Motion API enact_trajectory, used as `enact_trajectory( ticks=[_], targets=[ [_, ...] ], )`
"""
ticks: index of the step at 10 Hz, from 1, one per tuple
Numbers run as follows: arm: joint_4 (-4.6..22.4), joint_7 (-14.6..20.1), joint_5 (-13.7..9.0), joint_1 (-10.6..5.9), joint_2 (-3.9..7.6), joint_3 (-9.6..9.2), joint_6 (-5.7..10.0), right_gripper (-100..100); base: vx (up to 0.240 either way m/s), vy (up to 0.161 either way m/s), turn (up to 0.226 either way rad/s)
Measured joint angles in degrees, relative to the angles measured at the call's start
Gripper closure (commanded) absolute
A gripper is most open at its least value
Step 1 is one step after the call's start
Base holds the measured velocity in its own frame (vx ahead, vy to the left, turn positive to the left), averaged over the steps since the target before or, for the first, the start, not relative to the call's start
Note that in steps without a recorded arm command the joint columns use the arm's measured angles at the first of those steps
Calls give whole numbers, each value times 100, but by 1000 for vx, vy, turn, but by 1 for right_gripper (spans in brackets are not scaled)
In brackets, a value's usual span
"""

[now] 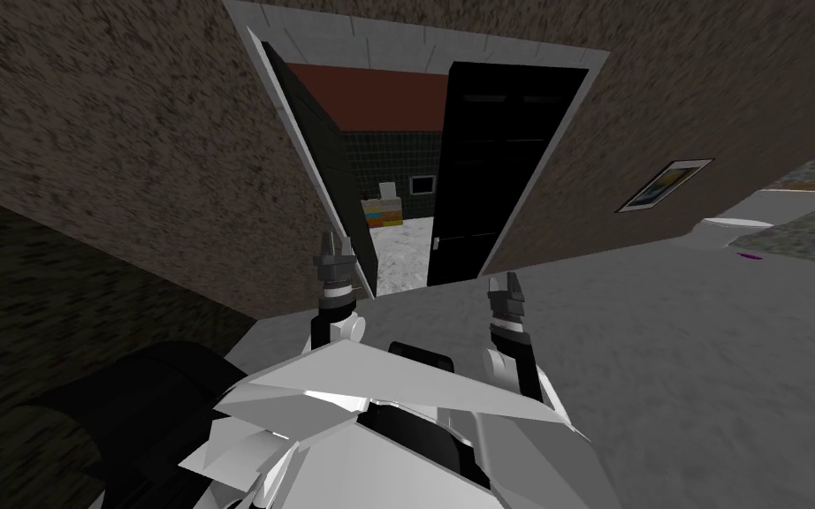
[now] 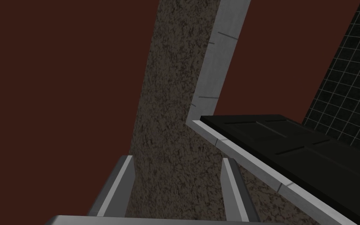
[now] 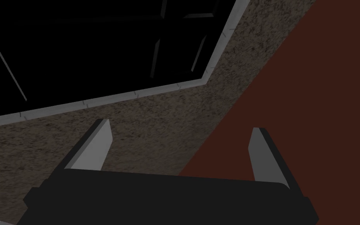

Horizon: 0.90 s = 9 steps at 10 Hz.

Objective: Push the door open

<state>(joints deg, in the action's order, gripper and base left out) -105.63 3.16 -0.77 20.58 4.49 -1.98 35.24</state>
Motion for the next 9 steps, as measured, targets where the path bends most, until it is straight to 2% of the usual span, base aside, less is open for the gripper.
enact_trajectory(
  ticks=[5,9],
  targets=[
    [846,-10,-52,-369,48,20,157,-100,97,-31,97],
    [1344,9,-97,-586,99,43,225,-100,72,-22,74]
  ],
)
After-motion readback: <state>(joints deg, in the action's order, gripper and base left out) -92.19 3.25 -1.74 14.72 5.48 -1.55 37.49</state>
